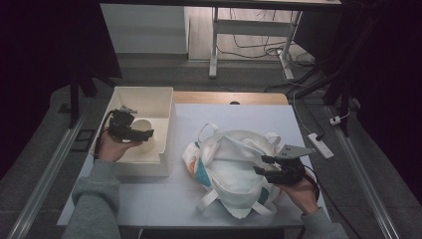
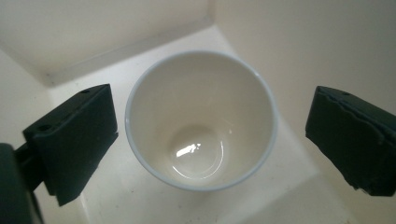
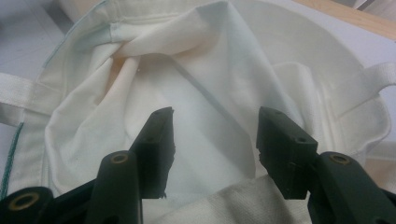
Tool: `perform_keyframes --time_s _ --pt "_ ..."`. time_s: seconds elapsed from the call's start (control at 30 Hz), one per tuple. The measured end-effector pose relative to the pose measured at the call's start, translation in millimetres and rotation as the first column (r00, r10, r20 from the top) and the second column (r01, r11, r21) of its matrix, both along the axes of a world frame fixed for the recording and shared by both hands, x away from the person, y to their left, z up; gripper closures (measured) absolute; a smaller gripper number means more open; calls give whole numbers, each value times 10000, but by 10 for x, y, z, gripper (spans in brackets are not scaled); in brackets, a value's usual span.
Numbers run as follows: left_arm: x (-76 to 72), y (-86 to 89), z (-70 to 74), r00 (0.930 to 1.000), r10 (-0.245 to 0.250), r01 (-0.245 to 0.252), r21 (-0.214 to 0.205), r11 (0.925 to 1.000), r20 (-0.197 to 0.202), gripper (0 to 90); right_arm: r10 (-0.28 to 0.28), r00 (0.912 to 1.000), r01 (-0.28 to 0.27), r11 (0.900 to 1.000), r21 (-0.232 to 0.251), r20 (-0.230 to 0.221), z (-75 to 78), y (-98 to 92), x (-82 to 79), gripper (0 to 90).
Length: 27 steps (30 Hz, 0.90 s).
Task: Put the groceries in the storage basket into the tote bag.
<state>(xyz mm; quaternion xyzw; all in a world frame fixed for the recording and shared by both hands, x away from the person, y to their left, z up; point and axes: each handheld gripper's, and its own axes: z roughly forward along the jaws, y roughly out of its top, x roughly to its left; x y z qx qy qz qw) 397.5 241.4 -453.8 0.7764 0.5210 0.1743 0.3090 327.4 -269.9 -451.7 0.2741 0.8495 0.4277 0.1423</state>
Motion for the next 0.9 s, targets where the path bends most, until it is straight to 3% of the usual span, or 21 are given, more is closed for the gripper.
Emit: perform_keyframes --time_s 0.3,0.5,0.6,0.77,0.9 --pt "146 -4 -120 9995 103 -108 -139 9998 -308 32 -32 10000 32 10000 -14 15 -7 6 0 464" --pt "196 2 -187 9985 32 -46 -264 9996 -541 110 -39 10000 39 10000 -9 14 -12 4 3 464" --pt "195 3 -184 9989 -1 -14 -322 9995 -459 188 -36 10000 36 10000 -25 30 -9 5 1 464" --pt "182 17 -171 9996 -34 27 -250 9997 -286 194 -46 10000 47 10000 -43 44 -3 3 -3 465" --pt "133 25 -95 9999 -111 112 -573 9983 17 195 -43 10000 43 10000 -44 57 -2 4 -3 465"
